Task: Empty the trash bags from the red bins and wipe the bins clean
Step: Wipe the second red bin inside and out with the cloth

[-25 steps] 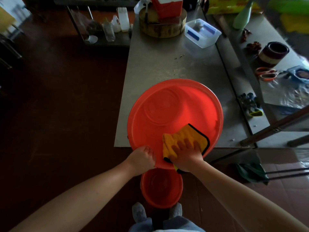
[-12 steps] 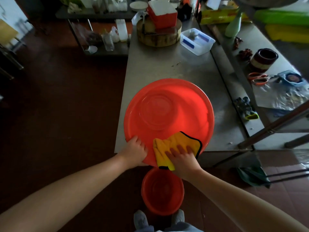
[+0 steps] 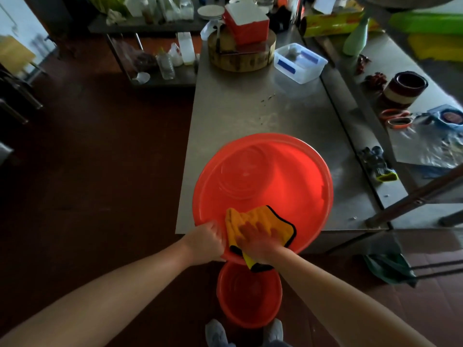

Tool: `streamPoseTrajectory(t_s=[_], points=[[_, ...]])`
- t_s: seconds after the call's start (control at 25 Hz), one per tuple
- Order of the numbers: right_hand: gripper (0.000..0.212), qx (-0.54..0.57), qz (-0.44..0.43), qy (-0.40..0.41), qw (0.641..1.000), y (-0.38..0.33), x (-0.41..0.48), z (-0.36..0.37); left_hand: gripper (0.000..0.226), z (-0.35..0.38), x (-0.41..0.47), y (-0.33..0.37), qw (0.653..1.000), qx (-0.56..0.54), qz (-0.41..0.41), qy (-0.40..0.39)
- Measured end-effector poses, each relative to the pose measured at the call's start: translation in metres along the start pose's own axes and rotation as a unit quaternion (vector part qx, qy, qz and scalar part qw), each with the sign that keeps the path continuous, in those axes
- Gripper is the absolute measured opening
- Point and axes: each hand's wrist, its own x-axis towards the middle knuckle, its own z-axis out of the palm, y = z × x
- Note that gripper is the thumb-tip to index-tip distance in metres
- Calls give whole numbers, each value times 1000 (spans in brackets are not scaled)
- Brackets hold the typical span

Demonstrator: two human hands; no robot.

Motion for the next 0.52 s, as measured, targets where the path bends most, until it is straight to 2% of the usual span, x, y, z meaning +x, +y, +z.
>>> streamPoseTrajectory(t_s=[0.12, 0.28, 0.36, 0.44, 0.52], points=[[63, -10, 10, 33, 999, 5, 17, 13, 50, 9, -2, 5, 1000, 9, 3, -10], [61, -158, 3, 146, 977, 69, 23, -11, 35, 6, 2, 14, 1000, 3, 9, 13], [61, -157, 34, 171, 972, 81, 26, -23, 32, 5, 7, 17, 1000, -5, -3, 14], [63, -136, 60, 146, 978, 61, 31, -14, 34, 8, 9, 20, 1000, -11, -3, 24], [65, -80, 61, 66, 993, 25, 40, 5, 37, 11, 10, 20, 1000, -9, 5, 25]])
